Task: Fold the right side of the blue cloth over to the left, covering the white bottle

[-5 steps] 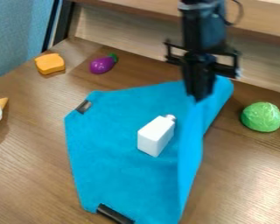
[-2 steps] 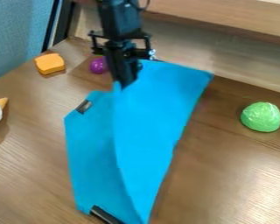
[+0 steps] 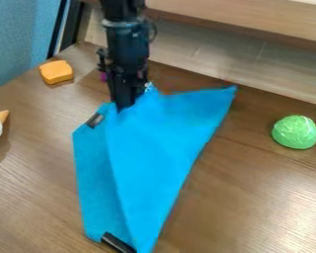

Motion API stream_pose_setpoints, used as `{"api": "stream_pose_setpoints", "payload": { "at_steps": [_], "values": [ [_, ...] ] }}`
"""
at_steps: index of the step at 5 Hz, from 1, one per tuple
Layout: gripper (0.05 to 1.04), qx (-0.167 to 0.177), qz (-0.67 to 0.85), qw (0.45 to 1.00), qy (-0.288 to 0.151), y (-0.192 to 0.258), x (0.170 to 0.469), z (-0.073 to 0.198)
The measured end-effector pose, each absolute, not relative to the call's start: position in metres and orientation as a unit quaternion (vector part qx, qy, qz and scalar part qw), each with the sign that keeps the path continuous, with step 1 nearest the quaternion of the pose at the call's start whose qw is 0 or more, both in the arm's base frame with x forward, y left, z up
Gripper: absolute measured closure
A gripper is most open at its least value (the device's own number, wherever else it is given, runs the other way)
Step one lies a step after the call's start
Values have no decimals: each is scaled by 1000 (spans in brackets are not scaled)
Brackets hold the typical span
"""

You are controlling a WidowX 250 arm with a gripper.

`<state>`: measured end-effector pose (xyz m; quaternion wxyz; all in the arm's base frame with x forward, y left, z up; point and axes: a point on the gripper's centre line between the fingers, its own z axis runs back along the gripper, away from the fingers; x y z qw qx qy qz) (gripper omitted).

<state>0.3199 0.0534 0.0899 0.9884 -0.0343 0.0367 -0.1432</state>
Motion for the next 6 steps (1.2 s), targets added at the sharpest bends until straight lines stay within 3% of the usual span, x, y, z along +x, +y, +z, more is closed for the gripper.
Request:
{"api": "stream_pose_setpoints", "payload": {
  "at_steps": [1,2,3,4,5,6],
  "values": [
    [1008,14,-178,983,45,53,327,75],
    [858,39,-174,982,54,54,316,54],
    [596,31,-156,986,58,51,309,45],
    [290,4,-126,992,25,45,299,55],
    [83,-13,-101,995,-7,43,296,68],
    [82,-18,-86,995,-43,35,297,94]
  ]
}}
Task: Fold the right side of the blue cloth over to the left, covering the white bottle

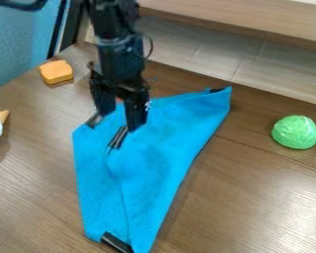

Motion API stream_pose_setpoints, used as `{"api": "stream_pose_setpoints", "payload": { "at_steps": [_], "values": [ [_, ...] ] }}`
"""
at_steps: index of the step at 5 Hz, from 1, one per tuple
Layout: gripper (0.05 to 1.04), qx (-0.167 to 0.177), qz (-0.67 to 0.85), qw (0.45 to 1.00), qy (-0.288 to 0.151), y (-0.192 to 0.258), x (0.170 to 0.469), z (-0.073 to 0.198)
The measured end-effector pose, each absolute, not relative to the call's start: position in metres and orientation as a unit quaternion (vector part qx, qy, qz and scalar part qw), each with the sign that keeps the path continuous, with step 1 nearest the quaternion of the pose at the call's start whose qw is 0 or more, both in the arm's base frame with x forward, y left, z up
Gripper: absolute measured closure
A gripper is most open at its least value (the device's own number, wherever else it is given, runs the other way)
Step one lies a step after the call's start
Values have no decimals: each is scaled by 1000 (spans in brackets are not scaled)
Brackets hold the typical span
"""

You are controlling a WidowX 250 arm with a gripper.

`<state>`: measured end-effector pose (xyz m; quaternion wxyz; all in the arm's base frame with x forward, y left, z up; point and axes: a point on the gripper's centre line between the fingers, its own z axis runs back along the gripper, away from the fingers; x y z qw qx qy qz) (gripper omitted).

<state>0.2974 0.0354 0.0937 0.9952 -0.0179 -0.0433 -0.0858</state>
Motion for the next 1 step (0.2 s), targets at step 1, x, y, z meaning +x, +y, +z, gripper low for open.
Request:
{"api": "stream_pose_setpoints", "payload": {
  "at_steps": [1],
  "values": [
    [82,-12,-122,991,-54,-3,316,123]
  ]
}}
